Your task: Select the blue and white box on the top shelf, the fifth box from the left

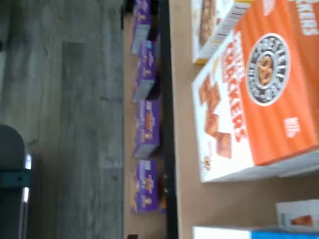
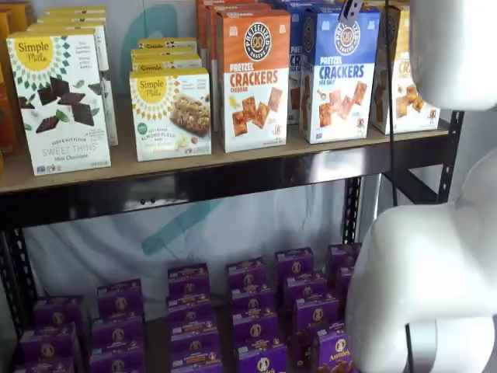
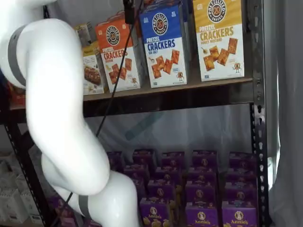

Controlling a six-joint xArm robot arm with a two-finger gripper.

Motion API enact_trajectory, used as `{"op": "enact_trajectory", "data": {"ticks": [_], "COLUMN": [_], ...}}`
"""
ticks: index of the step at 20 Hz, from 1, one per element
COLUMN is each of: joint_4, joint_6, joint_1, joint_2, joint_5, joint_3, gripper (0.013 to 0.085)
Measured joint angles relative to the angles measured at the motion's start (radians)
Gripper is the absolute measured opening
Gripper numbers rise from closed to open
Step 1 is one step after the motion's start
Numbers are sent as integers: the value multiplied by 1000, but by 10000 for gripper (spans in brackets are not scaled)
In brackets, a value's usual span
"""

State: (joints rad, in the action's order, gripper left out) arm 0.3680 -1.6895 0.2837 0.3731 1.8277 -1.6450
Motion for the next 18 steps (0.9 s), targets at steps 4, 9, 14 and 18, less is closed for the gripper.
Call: {"op": "enact_trajectory", "data": {"ticks": [4,9,14,18], "joint_4": [-61,-133,-153,-163], "joint_6": [2,-6,-5,-11], "joint_1": [-31,-62,-71,-72], "joint_2": [-34,-85,-158,-196], "joint_5": [-43,-105,-86,-91], "joint_3": [-49,-92,-166,-189], "gripper": [850,850,850,850]}}
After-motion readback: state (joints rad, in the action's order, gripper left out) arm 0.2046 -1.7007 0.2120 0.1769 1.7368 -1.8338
